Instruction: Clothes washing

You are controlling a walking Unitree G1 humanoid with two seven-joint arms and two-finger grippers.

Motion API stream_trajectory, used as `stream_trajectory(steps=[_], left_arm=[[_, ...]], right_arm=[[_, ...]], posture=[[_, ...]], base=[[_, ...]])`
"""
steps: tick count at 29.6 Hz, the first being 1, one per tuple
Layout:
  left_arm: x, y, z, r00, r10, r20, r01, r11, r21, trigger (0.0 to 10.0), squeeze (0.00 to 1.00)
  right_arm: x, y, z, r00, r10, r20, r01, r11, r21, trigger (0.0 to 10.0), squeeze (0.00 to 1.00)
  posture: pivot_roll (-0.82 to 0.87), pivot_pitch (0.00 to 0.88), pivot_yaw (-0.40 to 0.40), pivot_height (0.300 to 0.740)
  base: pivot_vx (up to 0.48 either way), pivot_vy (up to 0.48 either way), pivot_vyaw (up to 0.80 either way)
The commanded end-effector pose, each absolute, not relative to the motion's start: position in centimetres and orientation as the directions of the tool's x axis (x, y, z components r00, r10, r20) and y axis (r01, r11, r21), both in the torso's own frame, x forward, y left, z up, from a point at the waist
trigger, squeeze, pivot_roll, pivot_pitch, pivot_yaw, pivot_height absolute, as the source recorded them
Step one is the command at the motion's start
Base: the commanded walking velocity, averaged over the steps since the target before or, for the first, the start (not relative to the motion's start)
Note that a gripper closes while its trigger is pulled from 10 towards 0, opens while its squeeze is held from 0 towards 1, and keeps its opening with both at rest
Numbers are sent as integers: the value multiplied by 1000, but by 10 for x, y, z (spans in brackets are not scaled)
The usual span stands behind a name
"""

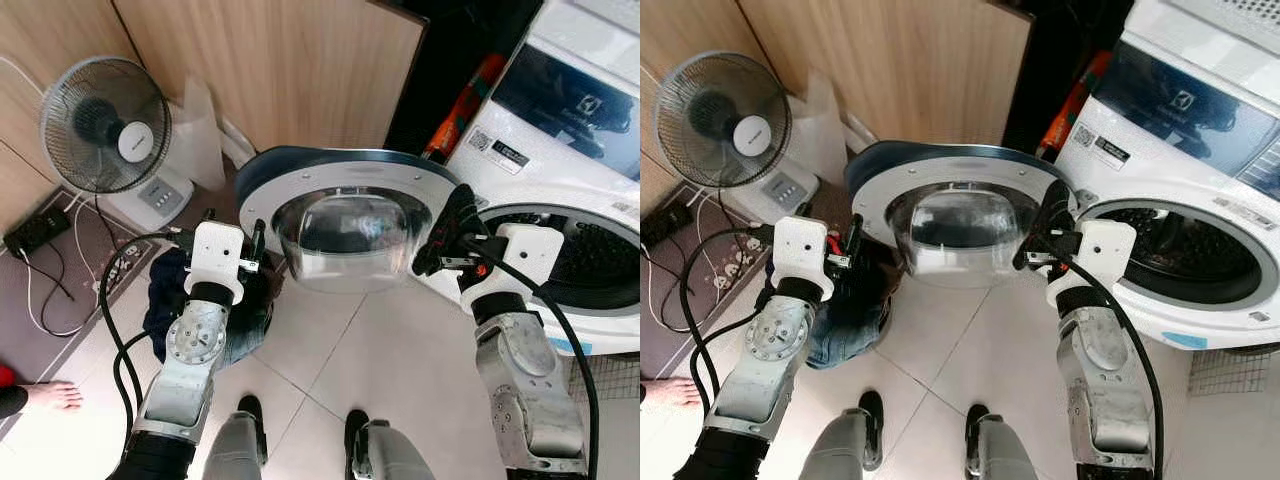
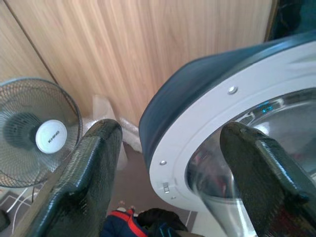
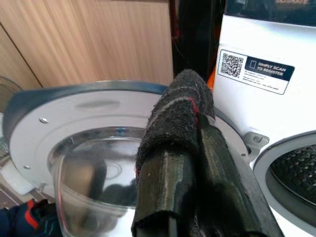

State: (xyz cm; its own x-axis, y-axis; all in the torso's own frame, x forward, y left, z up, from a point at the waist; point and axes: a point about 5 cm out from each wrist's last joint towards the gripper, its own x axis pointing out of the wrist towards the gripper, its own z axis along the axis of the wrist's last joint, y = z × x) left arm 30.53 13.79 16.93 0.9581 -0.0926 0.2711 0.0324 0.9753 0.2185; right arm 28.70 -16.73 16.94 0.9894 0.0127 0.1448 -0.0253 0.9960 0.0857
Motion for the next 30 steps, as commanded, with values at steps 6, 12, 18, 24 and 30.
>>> stream_trajectory(steps=[6,12,18,24,30], left_arm=[[303,134,168,955,-116,273,53,972,230,10000,0],[309,135,167,956,-121,267,57,970,237,10000,0],[318,137,169,956,-111,273,46,971,236,10000,0],[322,134,170,952,-117,282,51,971,232,10000,0],[330,131,173,946,-119,302,51,973,224,10000,0]], right_arm=[[284,-169,163,990,7,141,-21,995,93,10000,0],[287,-164,158,991,3,135,-17,995,103,10000,0],[293,-156,157,989,19,145,-35,993,113,10000,0],[295,-155,157,988,22,151,-39,993,110,10000,0],[301,-156,154,988,16,155,-33,994,103,10000,0]], posture=[[69,304,-18,740],[74,262,-2,740],[73,215,4,740],[66,181,3,740],[60,119,0,740]], base=[[0,0,0],[0,0,0],[0,0,0],[0,0,0],[0,0,0]])
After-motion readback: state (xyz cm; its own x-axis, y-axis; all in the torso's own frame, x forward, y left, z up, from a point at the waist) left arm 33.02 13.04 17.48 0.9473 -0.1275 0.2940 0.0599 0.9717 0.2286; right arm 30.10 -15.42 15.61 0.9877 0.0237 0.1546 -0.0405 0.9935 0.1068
